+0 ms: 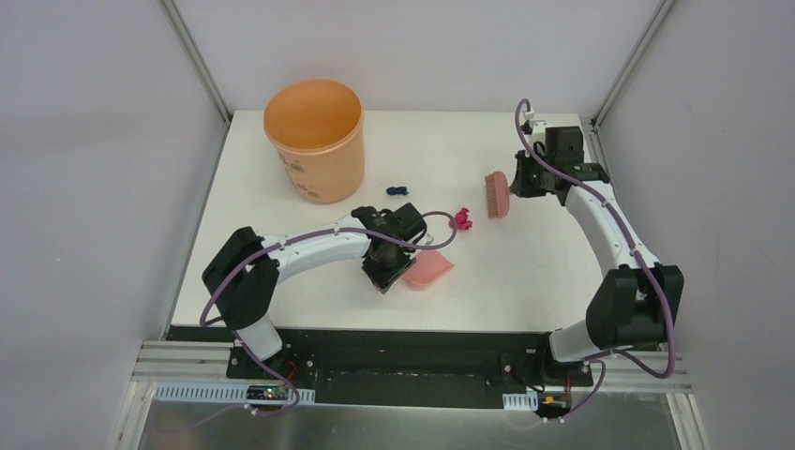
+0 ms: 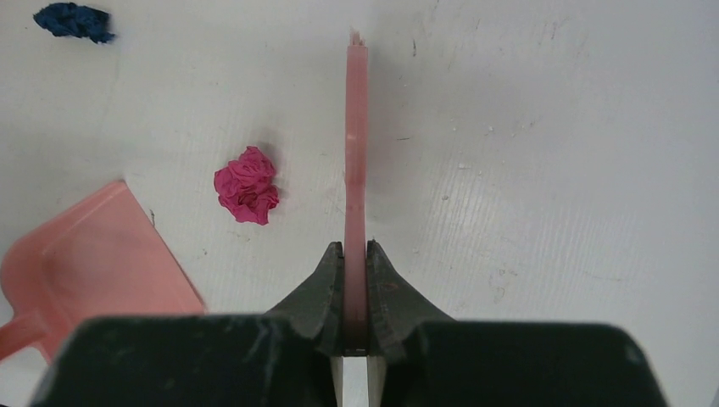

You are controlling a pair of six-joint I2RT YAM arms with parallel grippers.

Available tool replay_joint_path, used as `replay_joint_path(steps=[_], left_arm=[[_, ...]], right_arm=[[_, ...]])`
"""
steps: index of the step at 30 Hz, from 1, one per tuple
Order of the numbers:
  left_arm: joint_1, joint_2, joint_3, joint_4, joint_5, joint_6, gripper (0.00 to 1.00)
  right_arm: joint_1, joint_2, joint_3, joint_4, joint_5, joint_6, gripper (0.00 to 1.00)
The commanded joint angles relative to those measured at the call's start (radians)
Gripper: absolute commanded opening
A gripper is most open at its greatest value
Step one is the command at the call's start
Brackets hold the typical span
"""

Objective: Sweep away the paper scraps from the table

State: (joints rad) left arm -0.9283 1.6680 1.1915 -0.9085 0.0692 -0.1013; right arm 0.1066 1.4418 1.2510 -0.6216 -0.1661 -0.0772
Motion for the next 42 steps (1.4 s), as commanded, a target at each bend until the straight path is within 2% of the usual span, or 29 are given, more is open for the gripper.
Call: replay_joint_path(steps=[1,4,8,12,20,28,31,37,42], left_arm=[[0.002,0.023,-0.005,0.006,-0.057,0.033,0.13],[0.003,0.025,-0.015,0.019,-0.062,0.04,0.17],[0.003,0.024,-0.028,0.029,-0.065,0.041,0.3],[0.003,0.015,-0.031,0.033,-0.064,0.04,0.33],[0.004,0.018,-0.035,0.04,-0.034,0.037,0.4],[0.01,0.005,-0.039,0.049,0.006,0.03,0.27],[0.013,0.003,-0.04,0.049,0.006,0.036,0.18],[0.015,0.015,-0.034,0.042,0.022,0.038,0.0],[0.025,0.034,-0.023,0.028,0.014,0.034,0.0]], right_arm=[[0.001,0.022,0.068,0.021,-0.035,-0.047,0.0],[0.018,0.035,0.09,0.003,-0.039,-0.066,0.0],[0.047,0.059,0.131,-0.04,-0.012,-0.094,0.0],[0.076,0.065,0.149,-0.065,0.007,-0.116,0.0],[0.159,0.089,0.194,-0.126,0.139,-0.185,0.0],[0.272,0.154,0.245,-0.238,0.214,-0.224,0.0],[0.323,0.164,0.239,-0.262,0.208,-0.224,0.0],[0.361,0.177,0.271,-0.352,0.054,-0.197,0.0],[0.378,0.193,0.32,-0.464,-0.092,-0.179,0.0]])
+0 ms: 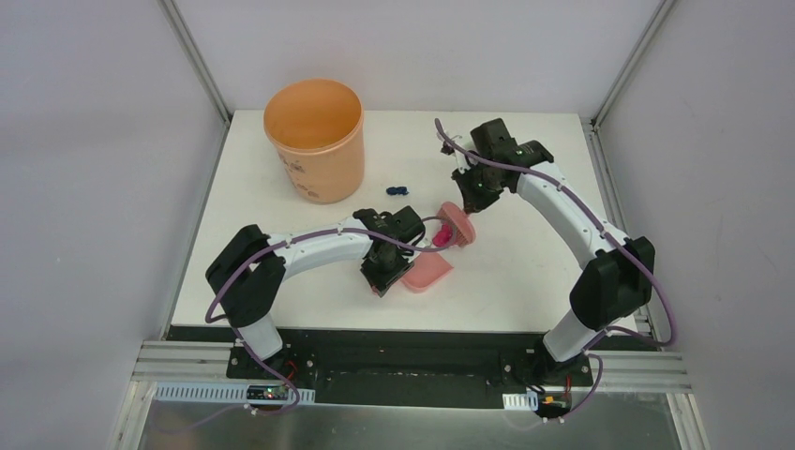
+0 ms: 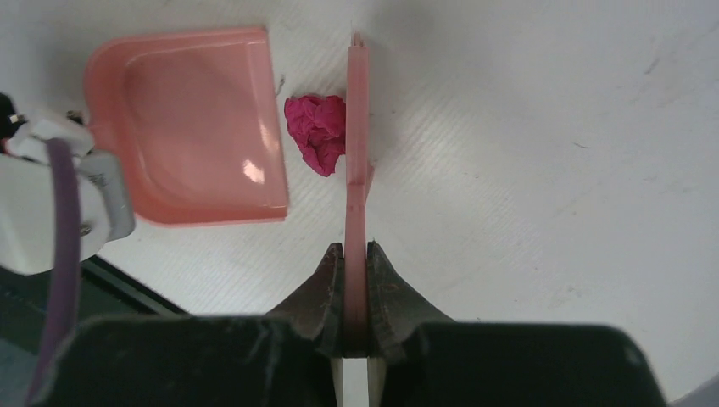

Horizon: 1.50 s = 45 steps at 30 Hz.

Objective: Sweep away the paper scraps from the table

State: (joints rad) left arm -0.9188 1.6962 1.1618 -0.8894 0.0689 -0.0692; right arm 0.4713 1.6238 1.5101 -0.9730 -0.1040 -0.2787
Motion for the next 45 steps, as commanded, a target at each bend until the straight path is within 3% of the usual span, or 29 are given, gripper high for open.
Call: replay_joint_path(steps=[1,5,12,25,38,45], left_arm=[[0.016,0.01,0.008,0.004,0.012,0.003,0.0],[0.019,0.017,0.011,0.0,0.015,0.008,0.0],[0.021,-0.005,0.005,0.004,-0.022,0.001,0.0],[0.064,-0.094,-0.045,-0.005,-0.064,-0.027,0.0],[0.096,-0.119,-0.062,-0.013,-0.109,-0.039,0.0],[0.128,-0.087,-0.054,-0.008,-0.071,-0.021,0.0]], right_arm=[[0.018,0.008,0.066,-0.131,-0.191,0.025,0.0],[0.023,-0.018,0.067,-0.169,-0.37,0.036,0.0],[-0.046,-0.04,0.163,-0.165,-0.353,0.047,0.0],[-0.106,0.022,0.313,0.004,-0.068,0.058,0.0],[-0.084,0.298,0.479,0.127,-0.342,0.493,0.0],[-0.095,0.475,0.611,0.12,-0.573,0.54,0.0]])
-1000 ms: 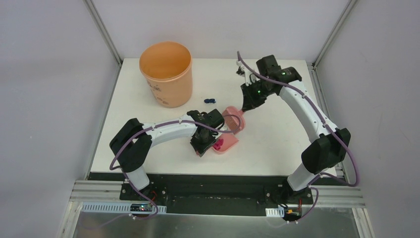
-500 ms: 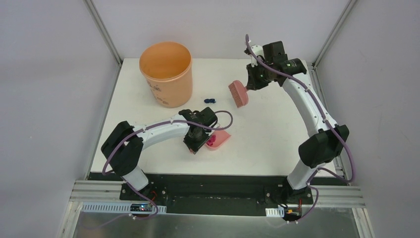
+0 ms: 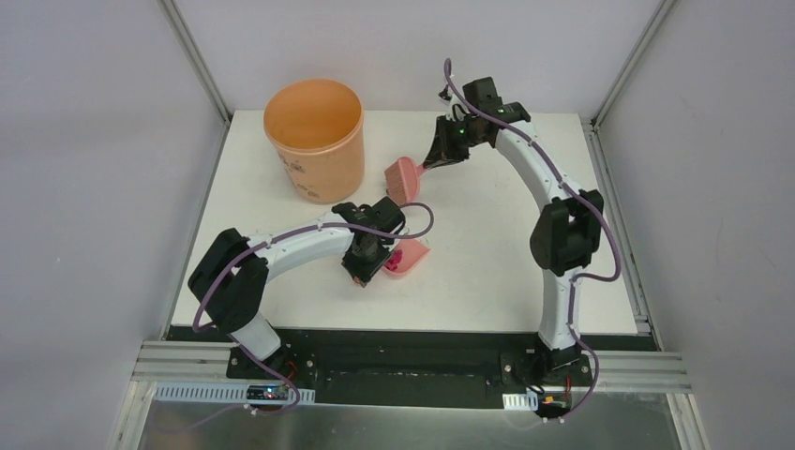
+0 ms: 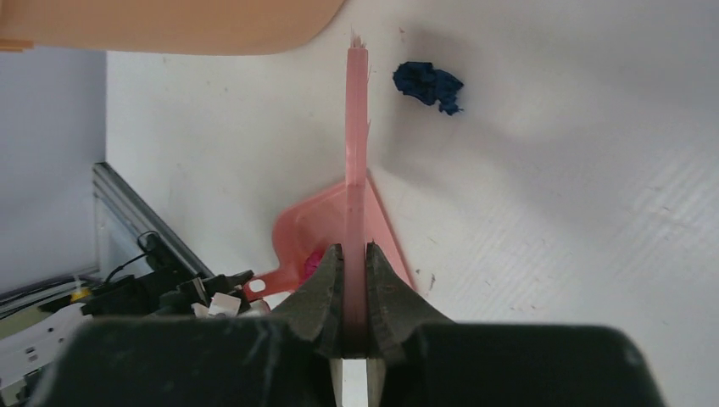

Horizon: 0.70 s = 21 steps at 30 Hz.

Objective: Sweep away the paper scraps from the table

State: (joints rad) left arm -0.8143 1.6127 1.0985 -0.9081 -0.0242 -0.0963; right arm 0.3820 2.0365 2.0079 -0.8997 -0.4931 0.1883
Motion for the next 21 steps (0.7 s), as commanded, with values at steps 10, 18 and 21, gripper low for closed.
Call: replay_joint_path(steps=[10,18,21], left_arm=[[0.052,0.02,0.014,0.008,0.064,0.012,0.0],[0.07,0.027,0.016,0.01,0.076,0.02,0.0],[0.07,0.029,0.016,0.008,0.077,0.02,0.0]], right_arm=[[-0.064,0.229,0.198,0.055,-0.116,0.189,0.0],[-0.182,0.02,-0.191,0.215,-0.165,0.35,0.0],[-0.236,-0.106,-0.39,0.241,-0.173,0.364,0.0]])
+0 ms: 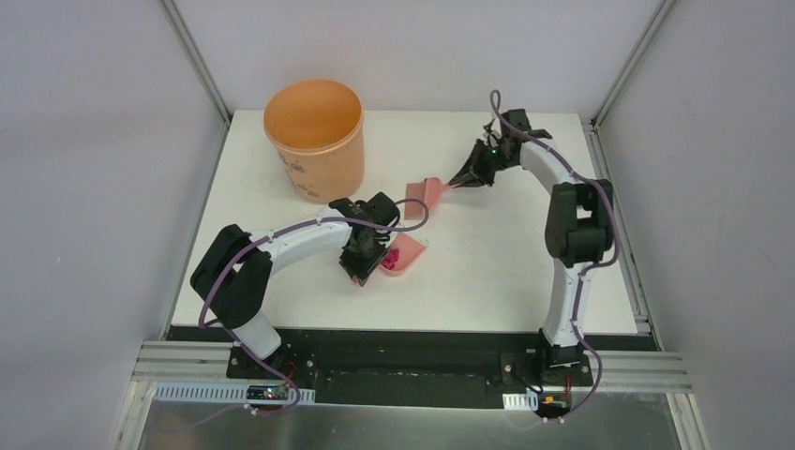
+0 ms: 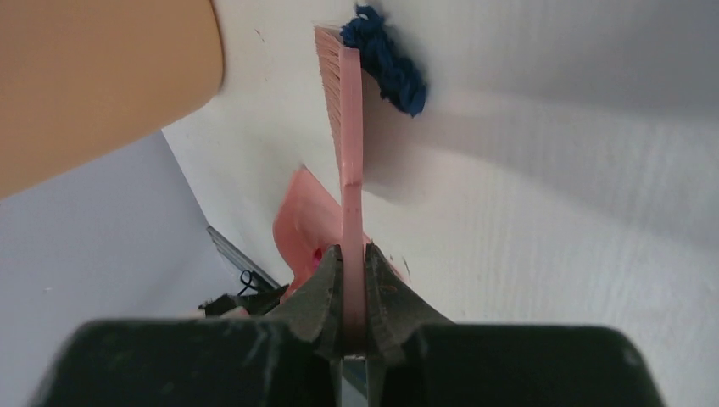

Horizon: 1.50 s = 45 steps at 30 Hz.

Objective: Sweep away the paper scraps from the table

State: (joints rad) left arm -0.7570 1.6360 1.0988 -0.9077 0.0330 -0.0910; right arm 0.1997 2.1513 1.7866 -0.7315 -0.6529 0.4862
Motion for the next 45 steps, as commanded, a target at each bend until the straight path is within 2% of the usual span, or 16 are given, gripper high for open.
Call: replay_joint_path(steps=[1,5,10,12,13,15,20,24,28,39,45], left_arm=[[0.014,0.007,0.017,0.005,0.018,0.012,0.0],[0.013,0.01,0.02,0.0,0.019,0.015,0.0],[0.013,0.011,0.02,0.0,0.034,0.02,0.0],[0.013,0.011,0.021,0.0,0.037,0.022,0.0],[0.013,0.012,0.021,-0.001,0.04,0.022,0.0],[0.012,0.013,0.022,0.0,0.046,0.026,0.0],[0.008,0.003,0.019,0.0,0.046,0.026,0.0],[0.004,-0.01,0.019,-0.001,0.036,0.027,0.0],[0.004,-0.011,0.019,0.0,0.063,0.031,0.0],[-0.005,0.003,0.02,-0.006,0.071,0.035,0.0],[-0.005,0.005,0.03,-0.008,0.081,0.043,0.0]], right_arm=[[-0.076,-0.272,-0.243,0.096,-0.013,0.088,0.0],[-0.181,-0.473,-0.455,0.147,-0.062,0.141,0.0],[-0.225,-0.635,-0.471,0.13,-0.299,0.142,0.0],[-0.233,-0.699,-0.463,0.164,-0.305,0.153,0.0],[-0.233,-0.722,-0.439,0.153,-0.269,0.123,0.0],[-0.233,-0.721,-0.344,0.026,-0.137,-0.001,0.0],[-0.205,-0.595,-0.041,-0.187,0.171,-0.419,0.0],[-0.129,-0.501,0.105,-0.246,0.415,-0.66,0.0],[-0.052,-0.426,0.167,-0.25,0.576,-0.827,0.0],[0.176,-0.213,0.212,-0.16,0.844,-1.008,0.0],[0.286,-0.141,0.198,-0.13,0.909,-1.071,0.0]])
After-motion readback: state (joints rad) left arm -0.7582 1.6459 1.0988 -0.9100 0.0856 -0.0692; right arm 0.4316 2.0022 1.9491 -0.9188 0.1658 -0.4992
